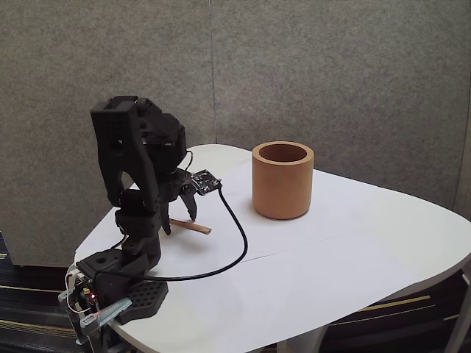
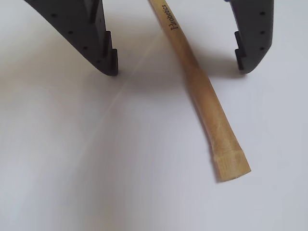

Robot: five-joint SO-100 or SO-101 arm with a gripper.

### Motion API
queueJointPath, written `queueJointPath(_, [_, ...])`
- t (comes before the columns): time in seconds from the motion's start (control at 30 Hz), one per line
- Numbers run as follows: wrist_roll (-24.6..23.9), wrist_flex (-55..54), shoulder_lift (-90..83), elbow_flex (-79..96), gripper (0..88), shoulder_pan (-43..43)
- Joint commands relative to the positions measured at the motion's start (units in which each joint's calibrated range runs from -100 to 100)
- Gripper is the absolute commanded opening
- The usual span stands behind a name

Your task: Grab the pen and put it in the pen holder.

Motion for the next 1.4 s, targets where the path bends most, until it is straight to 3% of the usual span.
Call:
queueJointPath(0.0, [-0.03,0.08,0.06,-0.54,20.1,-0.09])
queueJointPath(0.13, [0.34,0.0,0.15,-0.63,0.0,-0.16])
queueJointPath(0.7, [0.45,0.0,-0.1,-1.44,0.7,0.42])
queueJointPath(0.97, [0.39,1.27,-0.34,-16.34,0.7,3.28])
queueJointPath(1.37, [4.66,16.19,-0.67,-42.51,0.7,8.25])
